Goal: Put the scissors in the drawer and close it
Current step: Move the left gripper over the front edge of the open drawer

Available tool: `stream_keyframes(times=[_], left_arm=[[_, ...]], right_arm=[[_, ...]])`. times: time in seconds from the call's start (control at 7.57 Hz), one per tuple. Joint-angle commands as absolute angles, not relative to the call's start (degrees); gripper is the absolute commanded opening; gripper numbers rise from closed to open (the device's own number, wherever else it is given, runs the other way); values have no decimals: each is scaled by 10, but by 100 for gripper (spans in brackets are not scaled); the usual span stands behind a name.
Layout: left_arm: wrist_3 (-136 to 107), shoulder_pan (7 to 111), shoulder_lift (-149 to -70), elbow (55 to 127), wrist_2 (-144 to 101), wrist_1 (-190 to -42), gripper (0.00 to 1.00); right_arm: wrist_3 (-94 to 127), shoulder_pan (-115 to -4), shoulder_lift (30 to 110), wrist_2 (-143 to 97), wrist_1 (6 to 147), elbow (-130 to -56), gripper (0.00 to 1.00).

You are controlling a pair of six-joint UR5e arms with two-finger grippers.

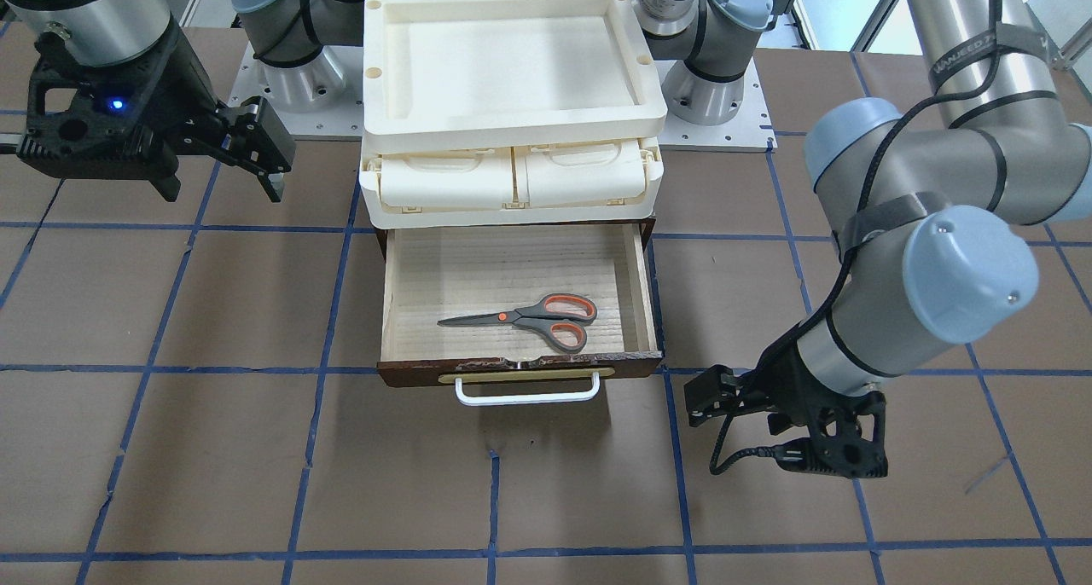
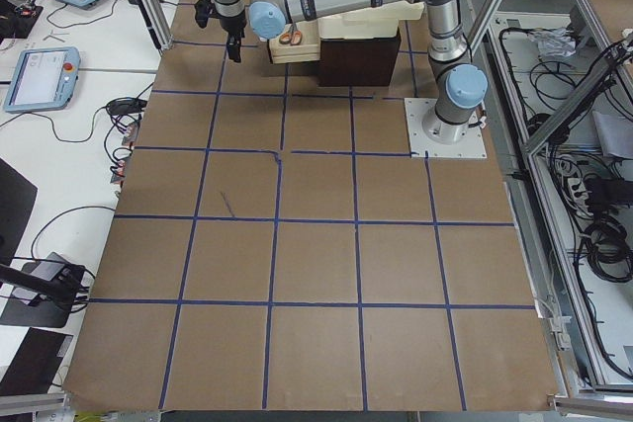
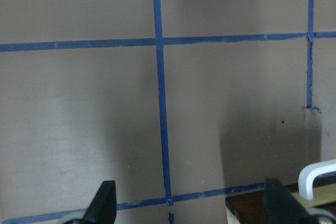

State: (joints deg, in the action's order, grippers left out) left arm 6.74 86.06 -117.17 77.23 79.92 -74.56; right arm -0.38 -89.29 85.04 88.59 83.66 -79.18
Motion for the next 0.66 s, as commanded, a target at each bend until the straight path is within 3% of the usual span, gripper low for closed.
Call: stream_keyframes(times=[0.0,0.53], left_arm=[[76,867,-1186,780,800,-736,100],[64,869,-1196,789,788,-744,100]], right_arm=[[-4,-892,859,892,834,-797,100],[-69,-890,865,895,784,-781,100]])
